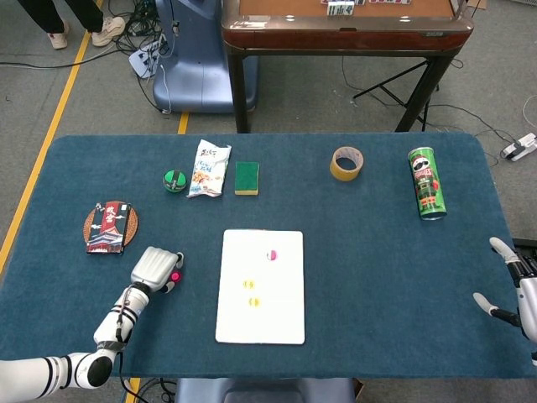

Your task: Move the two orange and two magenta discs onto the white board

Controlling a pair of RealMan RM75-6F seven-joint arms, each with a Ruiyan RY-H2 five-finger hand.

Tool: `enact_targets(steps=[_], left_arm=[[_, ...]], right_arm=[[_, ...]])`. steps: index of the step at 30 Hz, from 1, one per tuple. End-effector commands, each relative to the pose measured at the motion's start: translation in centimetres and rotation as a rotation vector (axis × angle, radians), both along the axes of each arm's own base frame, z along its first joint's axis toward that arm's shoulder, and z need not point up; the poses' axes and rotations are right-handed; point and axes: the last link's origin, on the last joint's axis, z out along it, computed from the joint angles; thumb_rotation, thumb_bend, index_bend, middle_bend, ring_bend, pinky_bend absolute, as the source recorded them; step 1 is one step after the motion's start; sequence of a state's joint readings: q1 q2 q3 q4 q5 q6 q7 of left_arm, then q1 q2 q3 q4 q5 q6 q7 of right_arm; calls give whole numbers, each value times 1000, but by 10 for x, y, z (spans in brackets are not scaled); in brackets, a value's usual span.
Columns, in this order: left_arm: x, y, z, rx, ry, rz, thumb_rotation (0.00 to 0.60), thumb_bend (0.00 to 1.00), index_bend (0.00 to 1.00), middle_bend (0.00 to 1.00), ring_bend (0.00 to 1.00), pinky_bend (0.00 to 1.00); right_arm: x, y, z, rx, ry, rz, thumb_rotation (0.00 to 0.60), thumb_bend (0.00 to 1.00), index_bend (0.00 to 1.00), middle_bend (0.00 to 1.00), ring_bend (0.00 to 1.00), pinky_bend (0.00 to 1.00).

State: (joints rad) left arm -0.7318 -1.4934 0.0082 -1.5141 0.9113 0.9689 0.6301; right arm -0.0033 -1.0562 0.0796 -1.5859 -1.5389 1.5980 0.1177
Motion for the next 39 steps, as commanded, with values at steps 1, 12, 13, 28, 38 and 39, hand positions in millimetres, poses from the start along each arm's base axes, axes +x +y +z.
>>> enact_targets(steps=[1, 12, 13, 28, 38, 39], left_arm=[[0, 0, -1, -2, 1, 0, 600, 262, 531, 1000, 1000, 1000], [-2, -1, -1, -3, 2, -1, 600, 262, 559, 1000, 1000, 1000], [-2, -2, -1, -3, 2, -1, 600, 262, 563, 1000, 1000, 1000], [1, -2, -4, -6, -2, -7, 600, 263, 607, 1000, 1000, 1000], [21, 2, 0, 4, -33, -41, 600, 262, 613, 1000, 1000, 1000], [26, 2, -1, 3, -39, -51, 600, 263, 613, 1000, 1000, 1000]], right_arm=[[0, 0, 0, 0, 0, -1, 600, 0, 140, 267, 262, 379], [0, 0, 0, 1, 0, 0, 600, 0, 140, 267, 262, 379], [0, 0, 0, 1, 0, -1, 600, 0, 140, 267, 262, 379], [0, 0, 1, 0, -2, 0, 600, 0, 140, 267, 262, 379], [0, 0, 1, -2, -3, 1, 600, 0, 140, 267, 262, 379], [0, 0, 1, -1, -3, 1, 600, 0, 140, 267, 262, 379]])
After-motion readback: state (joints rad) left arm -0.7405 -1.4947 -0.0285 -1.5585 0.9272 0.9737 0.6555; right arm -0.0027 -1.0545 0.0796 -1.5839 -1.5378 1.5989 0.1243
